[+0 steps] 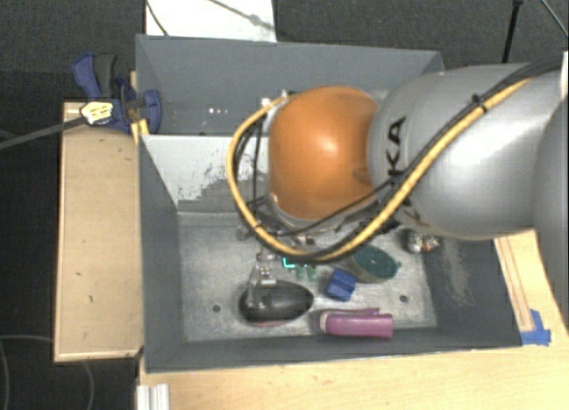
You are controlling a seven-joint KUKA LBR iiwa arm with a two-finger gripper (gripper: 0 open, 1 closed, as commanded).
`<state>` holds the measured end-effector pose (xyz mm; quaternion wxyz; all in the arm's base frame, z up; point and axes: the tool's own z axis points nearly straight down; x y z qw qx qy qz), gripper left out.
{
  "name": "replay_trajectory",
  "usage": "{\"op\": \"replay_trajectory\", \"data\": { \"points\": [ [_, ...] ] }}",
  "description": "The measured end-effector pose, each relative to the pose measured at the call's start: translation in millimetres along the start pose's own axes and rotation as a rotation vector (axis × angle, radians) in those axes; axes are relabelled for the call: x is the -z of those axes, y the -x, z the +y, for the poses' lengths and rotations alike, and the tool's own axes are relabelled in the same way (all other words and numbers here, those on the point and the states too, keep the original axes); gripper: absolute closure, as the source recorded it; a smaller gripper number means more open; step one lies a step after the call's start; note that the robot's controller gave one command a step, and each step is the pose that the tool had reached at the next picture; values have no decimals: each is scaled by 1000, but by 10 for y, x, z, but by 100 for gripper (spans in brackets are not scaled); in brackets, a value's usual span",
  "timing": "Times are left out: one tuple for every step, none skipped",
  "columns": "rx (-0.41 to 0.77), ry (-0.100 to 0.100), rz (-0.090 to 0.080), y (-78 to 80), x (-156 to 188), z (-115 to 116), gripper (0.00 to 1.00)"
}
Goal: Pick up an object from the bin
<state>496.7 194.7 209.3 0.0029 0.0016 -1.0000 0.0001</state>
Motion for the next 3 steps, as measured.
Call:
{"op": "replay_trajectory", "data": {
  "points": [
    [192,-2,0,153,-1317,-767,0],
    [189,1,-6,165,-1280,-739,100],
    [342,1,-17,378,119,-329,100]
  ]
}}
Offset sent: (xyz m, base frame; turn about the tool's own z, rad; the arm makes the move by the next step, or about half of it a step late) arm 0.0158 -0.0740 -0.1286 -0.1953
